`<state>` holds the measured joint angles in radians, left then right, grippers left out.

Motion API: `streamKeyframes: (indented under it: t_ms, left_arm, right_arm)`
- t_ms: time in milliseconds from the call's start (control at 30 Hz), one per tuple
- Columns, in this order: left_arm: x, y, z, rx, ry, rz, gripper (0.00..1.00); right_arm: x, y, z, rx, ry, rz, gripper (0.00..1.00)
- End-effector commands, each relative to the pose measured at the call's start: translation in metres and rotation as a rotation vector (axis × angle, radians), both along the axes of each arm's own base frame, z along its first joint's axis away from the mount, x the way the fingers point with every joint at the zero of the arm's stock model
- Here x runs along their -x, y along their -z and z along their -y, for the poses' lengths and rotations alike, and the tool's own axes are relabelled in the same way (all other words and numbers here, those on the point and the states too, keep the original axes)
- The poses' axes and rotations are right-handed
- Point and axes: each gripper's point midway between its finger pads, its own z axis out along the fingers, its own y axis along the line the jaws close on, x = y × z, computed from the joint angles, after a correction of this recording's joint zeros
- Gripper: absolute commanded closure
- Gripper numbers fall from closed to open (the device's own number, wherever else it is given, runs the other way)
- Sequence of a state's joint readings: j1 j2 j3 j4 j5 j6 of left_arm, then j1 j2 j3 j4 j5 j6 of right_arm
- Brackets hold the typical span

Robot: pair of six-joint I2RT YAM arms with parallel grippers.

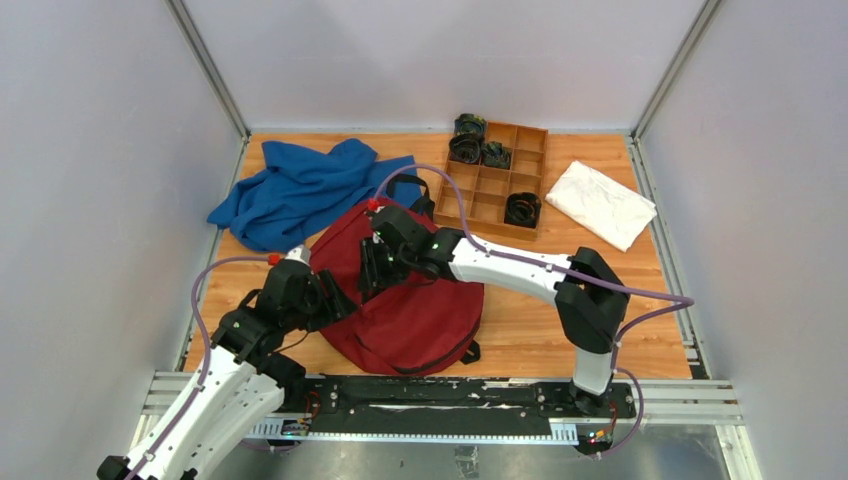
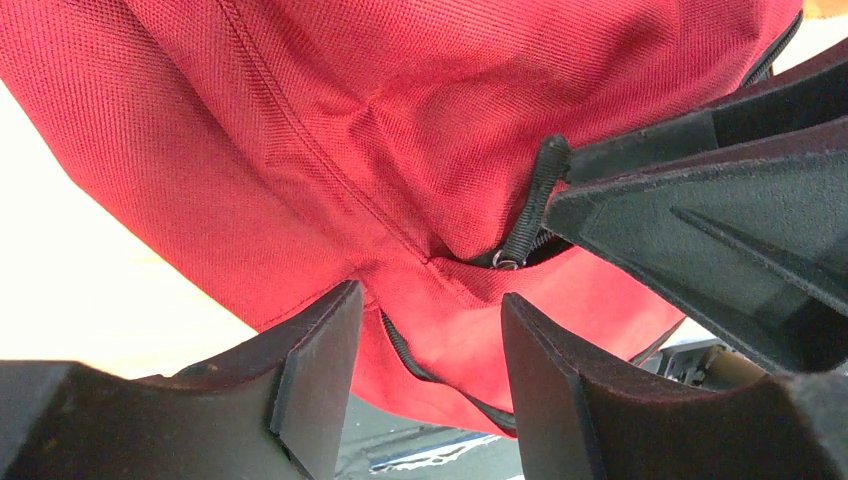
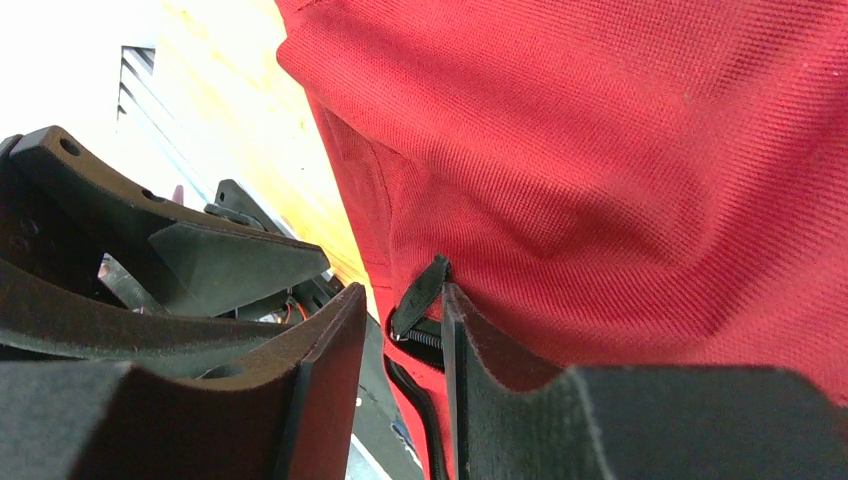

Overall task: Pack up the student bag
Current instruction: Zip the student bag at the center of the board.

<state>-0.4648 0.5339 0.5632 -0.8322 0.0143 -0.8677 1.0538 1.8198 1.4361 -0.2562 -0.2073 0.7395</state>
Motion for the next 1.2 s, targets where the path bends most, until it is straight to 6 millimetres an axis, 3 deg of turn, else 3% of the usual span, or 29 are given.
streamKeyframes:
  t_ms: [0, 267, 533, 767, 1000, 1067, 1167]
  left_arm:
    - [-0.003, 0.002, -0.002, -0.006, -0.011, 0.015, 0.41]
    - [-0.003, 0.007, -0.006, -0.018, -0.034, 0.014, 0.42]
    - [-0.005, -0.006, -0.014, -0.017, -0.077, 0.060, 0.43]
    - [-0.003, -0.020, -0.025, -0.012, -0.139, 0.105, 0.45]
    - [0.001, -0.014, -0.026, 0.006, -0.156, 0.093, 0.46]
    - [0.002, -0.014, -0.026, 0.006, -0.153, 0.092, 0.46]
    - [0.002, -0.014, -0.026, 0.004, -0.152, 0.094, 0.46]
  right_arm:
    - [0.007, 0.000, -0.010, 0.001, -0.042, -0.006, 0.61]
    - [0.007, 0.012, -0.007, 0.049, -0.036, -0.005, 0.61]
    - [0.009, 0.024, 0.008, 0.244, -0.033, 0.087, 0.67]
    - [0.014, 0.031, 0.004, 0.346, -0.072, 0.167, 0.62]
    - [0.012, 0.040, 0.000, 0.435, -0.095, 0.223, 0.61]
    - [0.009, 0.043, 0.003, 0.474, -0.085, 0.245, 0.64]
    - [0.005, 0.044, 0.007, 0.501, -0.062, 0.260, 0.79]
